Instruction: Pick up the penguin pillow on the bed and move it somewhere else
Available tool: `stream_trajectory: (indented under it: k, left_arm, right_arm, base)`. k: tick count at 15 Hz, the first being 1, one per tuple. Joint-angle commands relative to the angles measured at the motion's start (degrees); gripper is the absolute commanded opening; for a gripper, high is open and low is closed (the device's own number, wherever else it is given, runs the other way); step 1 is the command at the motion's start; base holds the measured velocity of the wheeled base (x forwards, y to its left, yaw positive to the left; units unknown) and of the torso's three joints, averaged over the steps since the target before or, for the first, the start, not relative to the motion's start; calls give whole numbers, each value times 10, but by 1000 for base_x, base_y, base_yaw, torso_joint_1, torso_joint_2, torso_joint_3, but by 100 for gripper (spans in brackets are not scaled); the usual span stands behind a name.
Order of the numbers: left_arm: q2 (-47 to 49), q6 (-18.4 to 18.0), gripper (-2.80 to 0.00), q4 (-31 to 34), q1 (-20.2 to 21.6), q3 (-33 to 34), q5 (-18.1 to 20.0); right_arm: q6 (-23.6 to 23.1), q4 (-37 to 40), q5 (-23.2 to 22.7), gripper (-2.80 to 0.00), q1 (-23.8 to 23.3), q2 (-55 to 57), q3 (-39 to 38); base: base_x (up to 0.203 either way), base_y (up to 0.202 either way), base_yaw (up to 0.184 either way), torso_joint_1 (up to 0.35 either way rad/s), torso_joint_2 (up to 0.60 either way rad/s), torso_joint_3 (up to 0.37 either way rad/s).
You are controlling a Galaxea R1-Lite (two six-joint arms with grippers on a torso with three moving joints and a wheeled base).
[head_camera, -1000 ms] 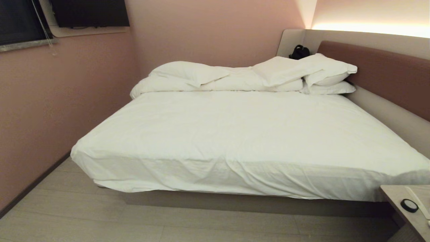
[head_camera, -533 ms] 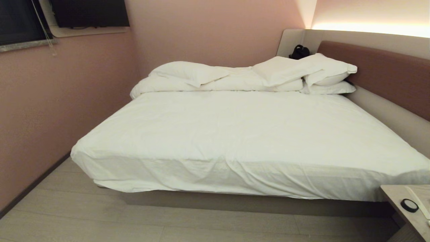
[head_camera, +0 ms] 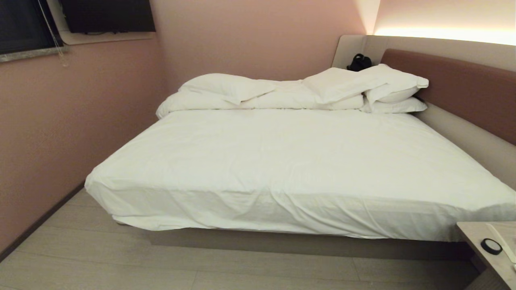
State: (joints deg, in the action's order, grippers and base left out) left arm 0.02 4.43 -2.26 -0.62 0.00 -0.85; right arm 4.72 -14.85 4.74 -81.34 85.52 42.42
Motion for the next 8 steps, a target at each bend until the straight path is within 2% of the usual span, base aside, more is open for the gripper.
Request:
stream_trajectory:
  k: [1,3,8]
  left_arm:
    - [0,1,-280,0,0,0,0]
    - [0,1,-280,0,0,0,0]
    - [0,1,-280,0,0,0,0]
  right_arm:
    - [-129,-3,-90,-280,-26,12,2]
    - [-130,-32,-90,-280,-53,32,5]
    - [-134,-99,-91,-280,-77,95,3]
  base:
    - [0,0,0,0,0,0]
    - [0,0,0,0,0,0]
    - [0,0,0,0,0,0]
